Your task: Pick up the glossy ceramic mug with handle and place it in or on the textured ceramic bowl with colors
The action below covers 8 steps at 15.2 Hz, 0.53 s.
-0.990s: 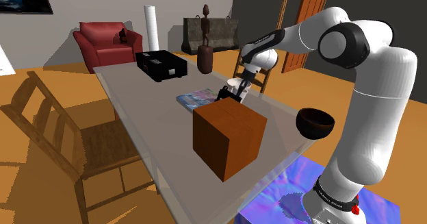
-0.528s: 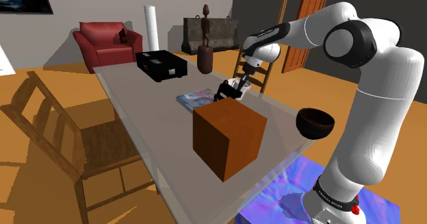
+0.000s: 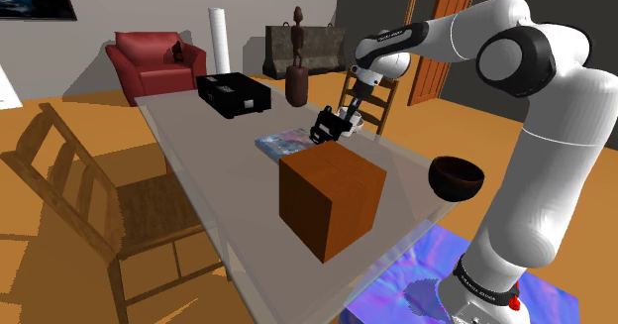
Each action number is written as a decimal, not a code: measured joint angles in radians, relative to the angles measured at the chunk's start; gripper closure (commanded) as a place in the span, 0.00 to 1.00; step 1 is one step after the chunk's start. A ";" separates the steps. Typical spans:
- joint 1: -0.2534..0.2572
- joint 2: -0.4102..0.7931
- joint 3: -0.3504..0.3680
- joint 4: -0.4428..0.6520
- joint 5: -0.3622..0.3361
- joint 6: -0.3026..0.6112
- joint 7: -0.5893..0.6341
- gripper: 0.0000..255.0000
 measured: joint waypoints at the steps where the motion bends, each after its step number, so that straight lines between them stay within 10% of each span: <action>1: 0.000 -0.003 -0.001 0.009 -0.004 -0.012 0.005 1.00; 8: 0.000 -0.023 -0.005 0.078 -0.029 -0.093 0.039 1.00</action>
